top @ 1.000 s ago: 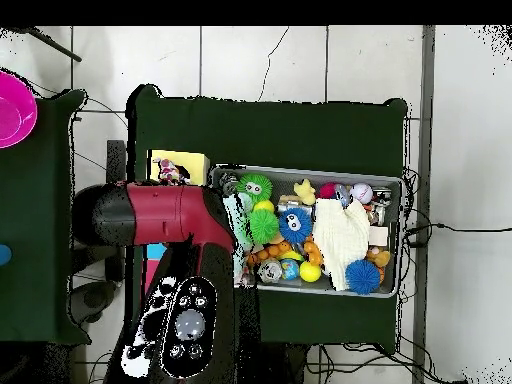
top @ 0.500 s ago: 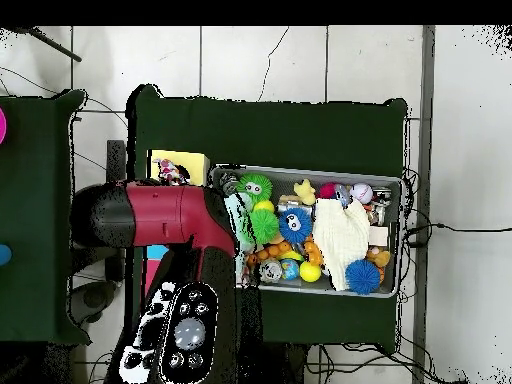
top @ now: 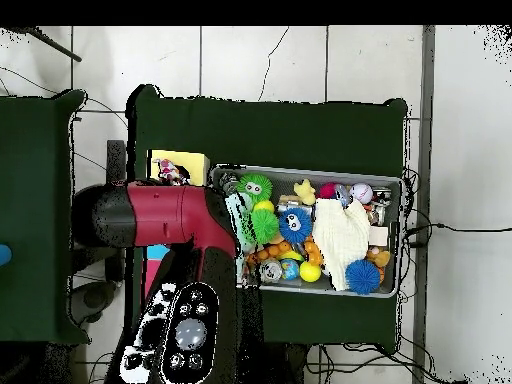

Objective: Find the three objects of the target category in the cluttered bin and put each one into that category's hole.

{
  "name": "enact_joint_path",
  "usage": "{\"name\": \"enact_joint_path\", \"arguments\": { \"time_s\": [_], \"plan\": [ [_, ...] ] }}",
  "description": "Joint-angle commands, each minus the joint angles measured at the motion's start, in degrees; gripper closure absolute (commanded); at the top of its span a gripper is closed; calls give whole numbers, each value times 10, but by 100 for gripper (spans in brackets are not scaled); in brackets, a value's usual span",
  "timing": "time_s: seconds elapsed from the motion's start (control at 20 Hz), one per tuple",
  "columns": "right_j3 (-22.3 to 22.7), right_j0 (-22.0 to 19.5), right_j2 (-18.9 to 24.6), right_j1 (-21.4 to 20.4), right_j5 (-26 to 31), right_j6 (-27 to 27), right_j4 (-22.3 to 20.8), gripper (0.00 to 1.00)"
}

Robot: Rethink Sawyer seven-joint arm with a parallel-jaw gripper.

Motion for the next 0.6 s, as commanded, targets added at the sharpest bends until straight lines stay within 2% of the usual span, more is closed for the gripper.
{"name": "enact_joint_path", "arguments": {
  "time_s": [0.05, 0.4, 0.6],
  "plan": [
    [-9, -4, 9, 12, 78, 98, -12, 100],
    [-14, 2, 2, 6, 93, 104, -12, 100],
    [0, 6, 6, 6, 72, 115, -5, 100]
  ]
}}
